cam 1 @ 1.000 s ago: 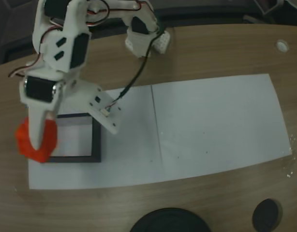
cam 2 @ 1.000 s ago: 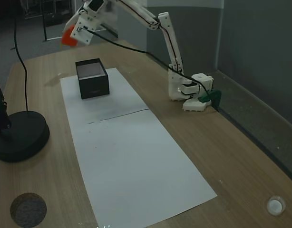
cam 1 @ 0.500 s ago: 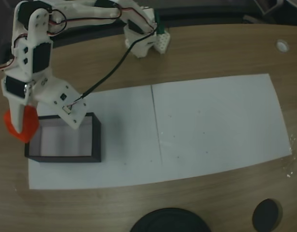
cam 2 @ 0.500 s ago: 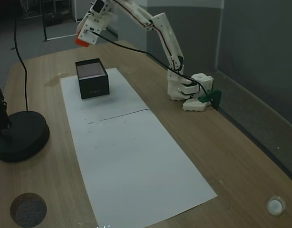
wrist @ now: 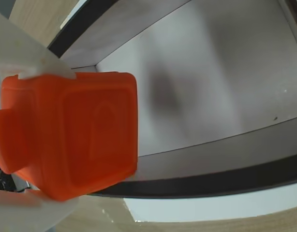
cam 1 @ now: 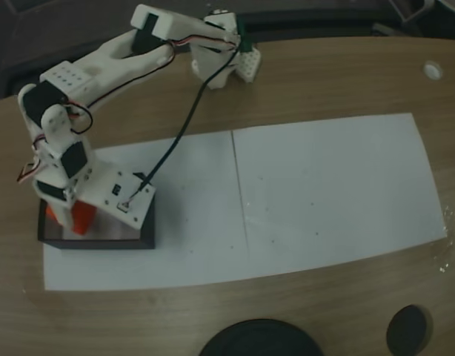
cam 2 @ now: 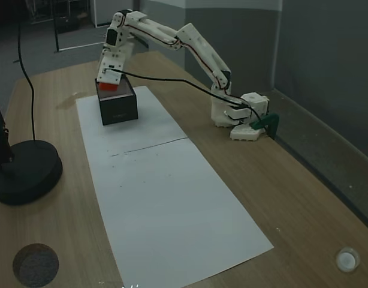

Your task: Grab a orange square and put it in the box.

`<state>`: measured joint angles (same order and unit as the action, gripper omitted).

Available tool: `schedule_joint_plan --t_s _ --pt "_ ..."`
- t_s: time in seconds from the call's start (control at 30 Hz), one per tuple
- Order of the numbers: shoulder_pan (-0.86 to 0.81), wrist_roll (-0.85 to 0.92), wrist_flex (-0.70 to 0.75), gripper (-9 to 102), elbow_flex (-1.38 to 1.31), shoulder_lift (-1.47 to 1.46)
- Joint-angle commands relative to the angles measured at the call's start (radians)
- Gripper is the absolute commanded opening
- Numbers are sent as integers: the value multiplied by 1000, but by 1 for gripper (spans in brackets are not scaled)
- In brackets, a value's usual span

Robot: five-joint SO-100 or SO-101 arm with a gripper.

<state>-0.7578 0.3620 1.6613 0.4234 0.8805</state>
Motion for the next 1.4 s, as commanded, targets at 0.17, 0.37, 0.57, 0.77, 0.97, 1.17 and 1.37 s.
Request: schedule_joint_plan --t_s 0.17,0.37,0.57,0.77,0.97,1.17,1.37 --pt "-6 -21 0 7 -61 -15" --pt "-9 -95 0 19 -69 -21" --pt "-3 -121 3 34 -72 6" --pt "0 -104 5 34 -69 87" --pt "12 -110 58 19 -69 258" --pt "43 -112 63 1 -58 454" --pt "104 -192 66 0 -55 538"
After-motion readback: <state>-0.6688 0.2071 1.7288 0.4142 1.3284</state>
